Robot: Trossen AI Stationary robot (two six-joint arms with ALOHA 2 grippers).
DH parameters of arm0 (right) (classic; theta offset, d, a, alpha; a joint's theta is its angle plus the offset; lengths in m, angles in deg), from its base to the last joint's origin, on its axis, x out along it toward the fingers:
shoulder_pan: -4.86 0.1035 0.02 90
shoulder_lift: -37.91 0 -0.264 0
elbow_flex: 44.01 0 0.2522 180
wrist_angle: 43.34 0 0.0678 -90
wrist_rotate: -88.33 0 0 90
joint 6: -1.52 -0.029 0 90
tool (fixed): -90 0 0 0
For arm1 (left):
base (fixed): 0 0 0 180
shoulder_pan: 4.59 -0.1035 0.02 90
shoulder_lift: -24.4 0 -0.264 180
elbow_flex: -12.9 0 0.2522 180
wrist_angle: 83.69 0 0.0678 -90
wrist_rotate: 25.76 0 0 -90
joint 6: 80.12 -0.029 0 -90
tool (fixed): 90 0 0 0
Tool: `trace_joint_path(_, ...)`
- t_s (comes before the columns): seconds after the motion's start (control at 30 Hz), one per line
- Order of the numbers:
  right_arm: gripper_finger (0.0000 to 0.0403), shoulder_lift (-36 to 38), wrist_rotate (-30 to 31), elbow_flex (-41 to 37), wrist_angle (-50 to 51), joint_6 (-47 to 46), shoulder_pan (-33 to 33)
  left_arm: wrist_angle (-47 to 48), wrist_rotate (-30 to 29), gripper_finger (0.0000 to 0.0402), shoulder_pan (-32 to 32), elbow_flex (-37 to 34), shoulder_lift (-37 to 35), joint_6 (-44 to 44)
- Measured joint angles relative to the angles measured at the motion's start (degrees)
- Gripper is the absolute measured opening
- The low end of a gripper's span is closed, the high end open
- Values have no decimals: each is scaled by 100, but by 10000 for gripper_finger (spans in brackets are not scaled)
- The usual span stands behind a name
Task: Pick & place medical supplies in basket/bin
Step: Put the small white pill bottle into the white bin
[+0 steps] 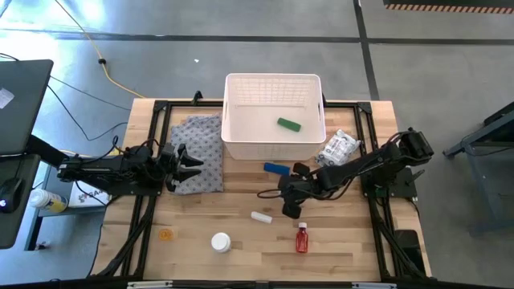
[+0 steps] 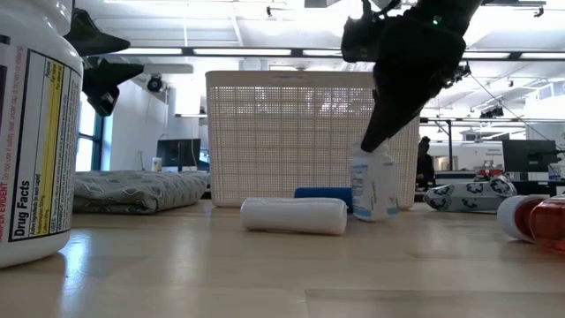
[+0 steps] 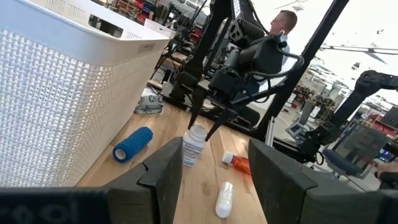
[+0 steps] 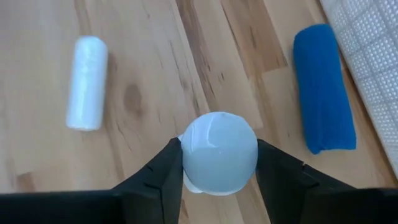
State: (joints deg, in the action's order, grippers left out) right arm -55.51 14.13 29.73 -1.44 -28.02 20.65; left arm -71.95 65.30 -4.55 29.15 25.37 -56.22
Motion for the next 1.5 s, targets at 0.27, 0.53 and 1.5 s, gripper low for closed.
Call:
trace_joint_path(0.27, 157, 612, 237, 701, -140, 448, 0, -2, 0, 216, 0, 0, 0, 0)
trace_joint_path(0.53, 158, 804, 591, 2228, -17, 1695, -228, -9, -17, 216, 0, 0, 0, 2)
trace_joint_path(1.5, 160, 751, -1527, 943, -867, 1791, -4230, -85, -140, 216, 0, 0, 0, -262)
